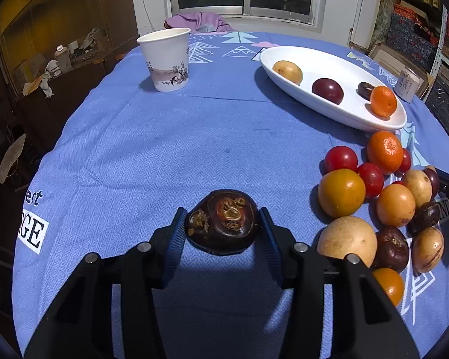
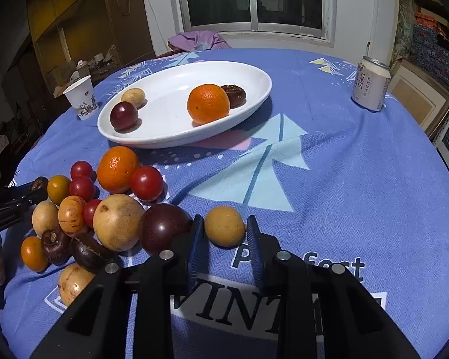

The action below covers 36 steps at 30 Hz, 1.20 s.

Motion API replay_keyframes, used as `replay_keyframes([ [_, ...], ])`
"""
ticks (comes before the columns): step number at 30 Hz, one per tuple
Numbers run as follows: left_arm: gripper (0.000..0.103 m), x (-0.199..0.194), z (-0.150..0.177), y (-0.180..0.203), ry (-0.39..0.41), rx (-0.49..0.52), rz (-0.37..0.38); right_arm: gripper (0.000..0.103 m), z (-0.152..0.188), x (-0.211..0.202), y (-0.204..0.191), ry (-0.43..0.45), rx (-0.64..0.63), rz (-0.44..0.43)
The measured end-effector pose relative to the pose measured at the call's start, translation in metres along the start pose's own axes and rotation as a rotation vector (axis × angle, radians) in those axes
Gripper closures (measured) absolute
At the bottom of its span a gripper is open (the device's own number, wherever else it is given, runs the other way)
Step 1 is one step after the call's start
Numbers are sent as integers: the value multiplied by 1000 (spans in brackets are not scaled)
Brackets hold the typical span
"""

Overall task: Organize fruits
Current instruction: 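Drop the mangosteen and tan fruit onto the white plate, opening both tools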

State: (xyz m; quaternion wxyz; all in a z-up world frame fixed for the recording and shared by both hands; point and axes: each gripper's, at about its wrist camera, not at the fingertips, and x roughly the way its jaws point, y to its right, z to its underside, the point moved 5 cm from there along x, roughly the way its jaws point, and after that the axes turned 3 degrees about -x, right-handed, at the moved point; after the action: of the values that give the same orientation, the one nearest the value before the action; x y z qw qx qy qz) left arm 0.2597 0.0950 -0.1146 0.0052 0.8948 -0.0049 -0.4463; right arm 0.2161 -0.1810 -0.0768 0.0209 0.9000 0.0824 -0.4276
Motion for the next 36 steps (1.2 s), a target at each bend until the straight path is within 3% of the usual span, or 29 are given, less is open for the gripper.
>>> replay_keyframes([
  [7, 56, 0, -1, 0, 4, 2, 3, 73, -1, -2, 3, 13, 19, -14],
  [10, 56, -11, -13, 0, 48, -29, 36, 73, -12, -19, 6, 80, 47, -45],
  [16, 56, -34, -91, 34, 148, 13, 58, 73, -86, -45, -4, 165, 2, -56],
  [20, 56, -20, -144, 84, 170, 72, 84, 73, -134, -16, -18, 149, -18, -71],
  [27, 56, 69, -191, 131, 64, 97, 99, 73, -157, 70, -26, 31, -78, -42],
  [33, 55, 119, -200, 141, -16, 87, 130, 73, -158, 94, -29, -1, -135, -42],
  [36, 52, 120, -199, 143, -21, 91, 144, 64, -157, 92, -27, 9, -119, -55],
])
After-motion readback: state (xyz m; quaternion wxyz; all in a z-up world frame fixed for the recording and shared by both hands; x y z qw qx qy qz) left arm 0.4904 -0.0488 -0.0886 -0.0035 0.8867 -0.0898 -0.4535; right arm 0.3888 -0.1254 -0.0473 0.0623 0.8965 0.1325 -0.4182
